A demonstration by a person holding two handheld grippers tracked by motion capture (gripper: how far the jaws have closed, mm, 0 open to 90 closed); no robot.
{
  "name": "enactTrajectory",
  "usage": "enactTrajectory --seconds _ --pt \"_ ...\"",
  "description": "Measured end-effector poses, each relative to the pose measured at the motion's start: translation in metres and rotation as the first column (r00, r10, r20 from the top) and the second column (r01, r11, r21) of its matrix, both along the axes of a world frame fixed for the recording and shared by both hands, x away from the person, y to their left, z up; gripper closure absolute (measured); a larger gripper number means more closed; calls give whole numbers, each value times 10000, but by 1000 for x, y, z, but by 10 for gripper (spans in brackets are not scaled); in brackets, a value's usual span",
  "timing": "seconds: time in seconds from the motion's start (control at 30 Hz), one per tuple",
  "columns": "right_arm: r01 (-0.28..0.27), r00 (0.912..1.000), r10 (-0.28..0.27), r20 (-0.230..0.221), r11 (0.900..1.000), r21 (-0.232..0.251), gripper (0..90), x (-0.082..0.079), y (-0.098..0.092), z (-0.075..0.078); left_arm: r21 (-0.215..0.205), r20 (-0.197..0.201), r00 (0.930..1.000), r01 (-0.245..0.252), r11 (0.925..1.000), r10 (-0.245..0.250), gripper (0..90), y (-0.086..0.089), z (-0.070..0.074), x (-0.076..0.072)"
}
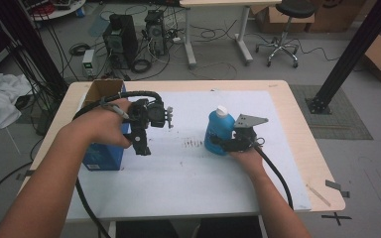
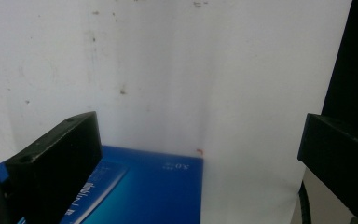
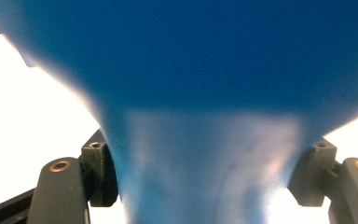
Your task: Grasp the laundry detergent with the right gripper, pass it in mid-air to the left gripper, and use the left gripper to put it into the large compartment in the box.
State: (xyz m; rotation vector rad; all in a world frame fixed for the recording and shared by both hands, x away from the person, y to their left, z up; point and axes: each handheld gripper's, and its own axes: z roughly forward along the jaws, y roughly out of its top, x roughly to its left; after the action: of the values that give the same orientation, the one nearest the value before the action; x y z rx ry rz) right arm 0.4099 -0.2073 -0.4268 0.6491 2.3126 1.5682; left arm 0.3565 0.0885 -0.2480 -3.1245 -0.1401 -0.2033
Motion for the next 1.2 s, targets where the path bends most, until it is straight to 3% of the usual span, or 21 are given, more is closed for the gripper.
enactTrajectory --seconds 0.23,1.2 --pt "-31 9999 32 -107 10000 85 301 0 -1 0 1 -4 10000 16 10000 -16 1 0 -1 0" --pt "-338 9989 338 336 9994 4 453 -5 -1 -2 53 -58 10000 50 10000 -49 1 -4 -2 2"
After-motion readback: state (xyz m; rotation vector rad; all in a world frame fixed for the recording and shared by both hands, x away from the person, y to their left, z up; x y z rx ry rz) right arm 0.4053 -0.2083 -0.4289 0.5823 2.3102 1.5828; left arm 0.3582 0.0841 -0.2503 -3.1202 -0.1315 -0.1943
